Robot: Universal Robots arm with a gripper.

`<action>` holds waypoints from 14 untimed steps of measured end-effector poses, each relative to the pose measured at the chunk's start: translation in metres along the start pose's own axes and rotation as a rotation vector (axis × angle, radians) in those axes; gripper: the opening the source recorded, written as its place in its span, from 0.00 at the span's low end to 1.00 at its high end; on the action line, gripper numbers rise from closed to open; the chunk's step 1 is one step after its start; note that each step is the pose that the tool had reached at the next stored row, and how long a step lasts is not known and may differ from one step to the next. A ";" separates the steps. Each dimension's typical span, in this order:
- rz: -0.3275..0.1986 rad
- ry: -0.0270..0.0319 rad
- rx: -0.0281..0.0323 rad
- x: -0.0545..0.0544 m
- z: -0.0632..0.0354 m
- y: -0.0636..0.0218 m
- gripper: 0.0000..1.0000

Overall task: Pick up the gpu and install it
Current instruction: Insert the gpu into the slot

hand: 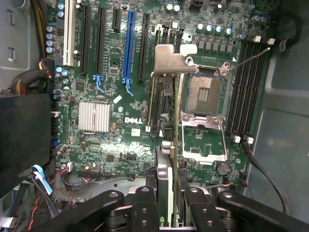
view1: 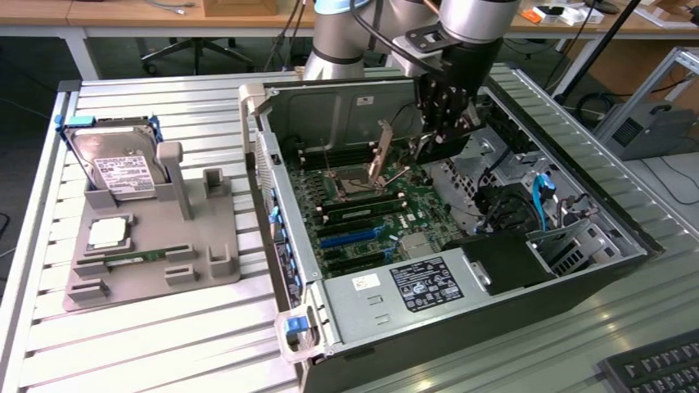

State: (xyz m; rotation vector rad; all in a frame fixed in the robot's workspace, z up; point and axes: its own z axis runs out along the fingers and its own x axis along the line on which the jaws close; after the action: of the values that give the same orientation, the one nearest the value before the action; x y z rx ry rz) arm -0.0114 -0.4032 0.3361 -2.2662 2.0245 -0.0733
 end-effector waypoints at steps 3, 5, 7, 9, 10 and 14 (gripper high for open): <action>0.000 0.0000 0.0000 0.000 0.0007 0.0003 0.27; 0.000 0.0000 0.0000 0.000 0.0010 0.0005 0.27; 0.000 0.0000 0.0000 0.000 0.0015 0.0008 0.27; 0.000 0.0000 0.0000 0.000 0.0018 0.0011 0.27; 0.000 0.0000 0.0000 0.000 0.0020 0.0012 0.27; 0.000 0.0000 0.0000 0.000 0.0029 0.0017 0.27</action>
State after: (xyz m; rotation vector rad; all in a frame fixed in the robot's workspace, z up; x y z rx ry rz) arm -0.0128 -0.4034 0.3330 -2.2665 2.0242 -0.0734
